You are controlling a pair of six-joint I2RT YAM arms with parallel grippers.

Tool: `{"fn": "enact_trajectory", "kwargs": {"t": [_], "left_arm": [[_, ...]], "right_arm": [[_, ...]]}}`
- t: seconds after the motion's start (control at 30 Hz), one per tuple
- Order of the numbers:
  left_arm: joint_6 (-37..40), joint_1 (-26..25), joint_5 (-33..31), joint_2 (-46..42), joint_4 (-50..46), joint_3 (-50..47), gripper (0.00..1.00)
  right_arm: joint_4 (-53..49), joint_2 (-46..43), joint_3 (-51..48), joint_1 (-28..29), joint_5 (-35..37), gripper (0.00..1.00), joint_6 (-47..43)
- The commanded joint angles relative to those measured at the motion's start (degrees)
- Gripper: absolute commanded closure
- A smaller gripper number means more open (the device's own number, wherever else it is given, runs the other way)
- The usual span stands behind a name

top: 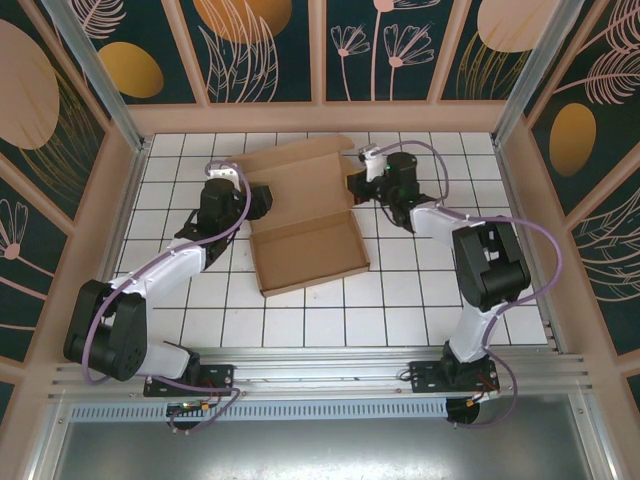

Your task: Fold the paper box

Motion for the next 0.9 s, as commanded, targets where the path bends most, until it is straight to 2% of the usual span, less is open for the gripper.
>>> {"fn": "enact_trajectory", "kwargs": {"t": [0.0, 0.07, 0.17, 0.27, 0.33, 0.4, 0.63, 0.8, 0.87], "left_arm": [[-0.39, -0.42, 2.47, -0.74, 2.34, 0.1, 0.28], [-0.6, -0.43, 2.5, -0.53, 2.45, 0.17, 0.28], [-0.91, -0.42, 2.72, -0.35, 2.22, 0.45, 0.28], [-0.92, -0.44, 2.55, -0.43, 1.7, 0.79, 0.28], [-0.84, -0.41, 2.2, -0.77, 1.17, 1.06, 0.28], [-0.61, -0.41, 1.47, -1.28, 0.49, 1.31, 0.27], [2.11, -0.32, -4.01, -6.46, -3.64, 1.08, 0.21], [5.46, 1.02, -5.0, -10.45, -6.11, -0.89, 0.19], [6.86, 2.75, -0.8, -11.96, -5.81, -2.63, 0.18]], "right_arm": [[-2.36, -1.31, -0.91, 7.64, 23.53, 1.0, -2.09], [-2.81, 0.53, 0.06, 11.64, 34.86, 1.0, -4.16], [-0.39, 2.77, 0.12, 14.96, 45.42, 1.0, -8.33], [0.64, 4.32, 0.98, 16.29, 51.0, 1.0, -11.24], [2.39, 3.58, 0.13, 16.13, 51.19, 1.0, -11.21], [3.37, 1.74, -1.01, 15.3, 48.97, 1.0, -9.94], [10.58, -5.9, -9.73, 9.11, 27.85, 1.0, -4.62], [13.84, -8.28, -13.38, 6.53, 21.8, 1.0, -4.22], [14.97, -9.07, -14.62, 5.81, 21.0, 1.0, -3.86]]}}
